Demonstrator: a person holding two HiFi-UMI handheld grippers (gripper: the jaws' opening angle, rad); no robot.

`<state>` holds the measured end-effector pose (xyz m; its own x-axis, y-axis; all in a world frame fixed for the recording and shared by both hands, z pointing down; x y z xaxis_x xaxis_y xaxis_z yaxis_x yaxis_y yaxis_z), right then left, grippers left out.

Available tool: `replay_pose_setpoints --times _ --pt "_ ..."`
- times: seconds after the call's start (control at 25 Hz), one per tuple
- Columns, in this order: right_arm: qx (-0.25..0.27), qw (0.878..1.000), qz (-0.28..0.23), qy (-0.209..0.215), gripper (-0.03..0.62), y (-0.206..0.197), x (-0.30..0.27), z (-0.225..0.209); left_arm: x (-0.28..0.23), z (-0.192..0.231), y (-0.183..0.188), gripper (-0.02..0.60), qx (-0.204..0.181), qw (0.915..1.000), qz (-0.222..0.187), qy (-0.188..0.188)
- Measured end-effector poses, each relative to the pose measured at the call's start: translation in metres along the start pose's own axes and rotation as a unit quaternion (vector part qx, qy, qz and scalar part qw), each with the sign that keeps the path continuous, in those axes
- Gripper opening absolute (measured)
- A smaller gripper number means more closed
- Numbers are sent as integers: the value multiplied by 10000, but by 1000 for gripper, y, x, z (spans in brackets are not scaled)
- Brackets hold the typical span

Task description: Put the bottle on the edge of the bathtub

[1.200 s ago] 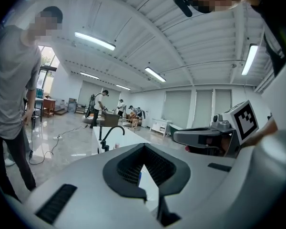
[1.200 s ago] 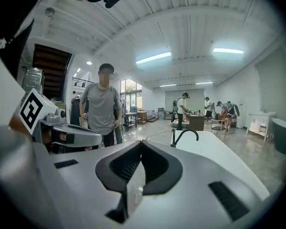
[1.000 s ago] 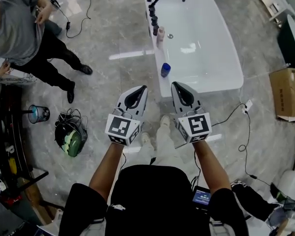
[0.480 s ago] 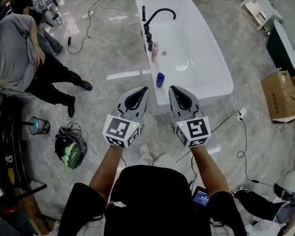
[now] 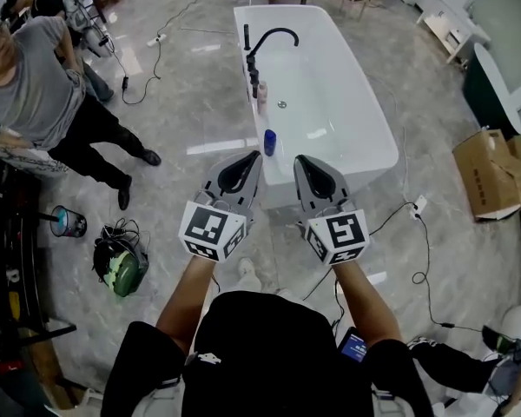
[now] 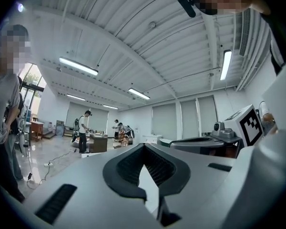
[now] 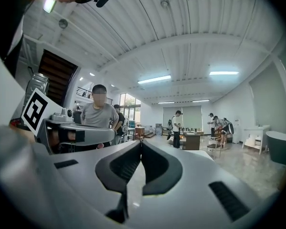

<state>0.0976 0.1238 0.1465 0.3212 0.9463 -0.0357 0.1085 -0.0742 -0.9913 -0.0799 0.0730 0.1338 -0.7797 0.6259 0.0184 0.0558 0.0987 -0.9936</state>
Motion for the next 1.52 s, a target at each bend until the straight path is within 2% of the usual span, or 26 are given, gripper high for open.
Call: replay_pose_setpoints --times 0.6,1.04,1.52 --pt "200 9993 -273 132 23 19 94 16 48 -91 33 12 -321 9994 -76 106" --pt "311 9989 -317 167 23 16 123 19 65 -119 39 12 -391 9989 -117 219" --pt "363 9986 -334 200 23 18 127 20 69 -124 39 12 -392 9988 -128 267"
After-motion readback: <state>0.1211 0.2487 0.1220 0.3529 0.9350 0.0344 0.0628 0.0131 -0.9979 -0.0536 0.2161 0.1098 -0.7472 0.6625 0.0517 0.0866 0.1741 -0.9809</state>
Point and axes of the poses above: the fingertips, and each gripper's own axes: x backward along the fingers, z to its left, y out of its top, the point moved 9 cm from there along x, backward along the fingers, and after that the axes turned 9 degrees about -x, right-handed, at the moved point
